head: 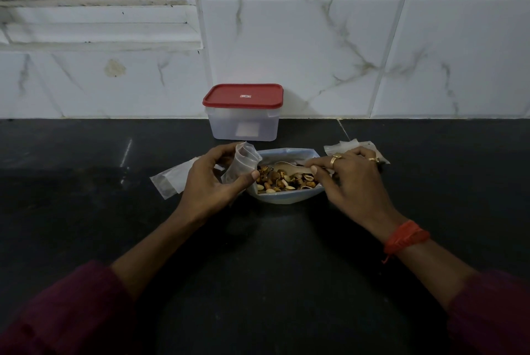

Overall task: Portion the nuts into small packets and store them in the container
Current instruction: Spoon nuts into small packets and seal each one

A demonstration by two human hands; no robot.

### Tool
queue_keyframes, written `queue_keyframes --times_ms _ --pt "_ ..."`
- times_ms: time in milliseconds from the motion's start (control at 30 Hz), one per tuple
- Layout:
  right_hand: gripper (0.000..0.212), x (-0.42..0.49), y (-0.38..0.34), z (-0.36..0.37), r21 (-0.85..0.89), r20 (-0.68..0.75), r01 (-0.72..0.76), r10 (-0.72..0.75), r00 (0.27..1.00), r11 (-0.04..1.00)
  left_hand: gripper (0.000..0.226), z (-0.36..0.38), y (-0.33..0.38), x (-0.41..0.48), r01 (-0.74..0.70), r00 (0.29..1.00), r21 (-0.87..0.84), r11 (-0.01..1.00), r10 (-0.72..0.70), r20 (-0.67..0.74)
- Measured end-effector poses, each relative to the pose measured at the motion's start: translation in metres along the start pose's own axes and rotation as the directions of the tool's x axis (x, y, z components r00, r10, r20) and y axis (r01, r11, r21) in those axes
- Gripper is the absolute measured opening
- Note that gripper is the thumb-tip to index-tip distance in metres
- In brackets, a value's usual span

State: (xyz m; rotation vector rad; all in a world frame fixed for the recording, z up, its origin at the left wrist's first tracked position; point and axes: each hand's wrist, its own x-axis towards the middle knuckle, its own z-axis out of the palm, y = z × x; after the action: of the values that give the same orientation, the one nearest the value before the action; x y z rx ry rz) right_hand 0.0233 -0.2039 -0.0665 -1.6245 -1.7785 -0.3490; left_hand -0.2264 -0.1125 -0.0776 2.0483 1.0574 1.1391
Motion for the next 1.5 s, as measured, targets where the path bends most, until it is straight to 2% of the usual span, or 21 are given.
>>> queue_keyframes --times_ms 167,300,500,667,933,1100,1267,1500 --pt "0.02 -0.001 -0.009 0.001 0.067 0.032 -0.029 0.027 0.999 0.997 0.071 -0.001 0.0 0.0 0.001 1.0 0.002 1.0 -0.001 0.004" --pt "0.021 -0.004 -0.013 0.003 0.176 0.109 -0.152 0.134 0.985 0.973 0.073 -0.001 0.001 0.0 -0.001 1.0 -0.001 1.0 0.001 0.007" --pt "0.015 -0.007 -0.02 0.002 0.35 0.214 -0.416 0.36 0.908 0.84 0.078 0.0 0.001 0.0 -0.009 1.0 0.004 1.0 0.009 0.008" --pt "0.012 -0.007 -0.017 0.002 0.383 0.187 -0.485 0.449 0.874 0.786 0.073 0.0 0.001 -0.001 -0.021 1.0 0.015 1.0 0.021 0.009" --pt "0.012 -0.002 -0.017 -0.008 0.504 0.073 -0.457 0.491 0.868 0.733 0.074 0.001 -0.004 -0.003 -0.093 0.996 0.165 0.982 0.09 0.024" --pt "0.016 -0.003 -0.029 -0.013 0.627 0.046 -0.385 0.461 0.886 0.677 0.076 0.0 -0.002 -0.003 -0.095 0.995 0.162 0.982 0.089 0.039" --pt "0.022 -0.013 -0.048 -0.006 0.636 0.052 -0.266 0.304 0.951 0.724 0.08 0.0 0.003 -0.004 -0.094 0.995 0.142 0.985 0.089 0.041" --pt "0.028 -0.016 -0.047 -0.002 0.623 0.034 -0.155 0.172 0.985 0.767 0.073 0.0 0.008 -0.004 -0.039 0.999 0.042 0.998 0.039 0.014"
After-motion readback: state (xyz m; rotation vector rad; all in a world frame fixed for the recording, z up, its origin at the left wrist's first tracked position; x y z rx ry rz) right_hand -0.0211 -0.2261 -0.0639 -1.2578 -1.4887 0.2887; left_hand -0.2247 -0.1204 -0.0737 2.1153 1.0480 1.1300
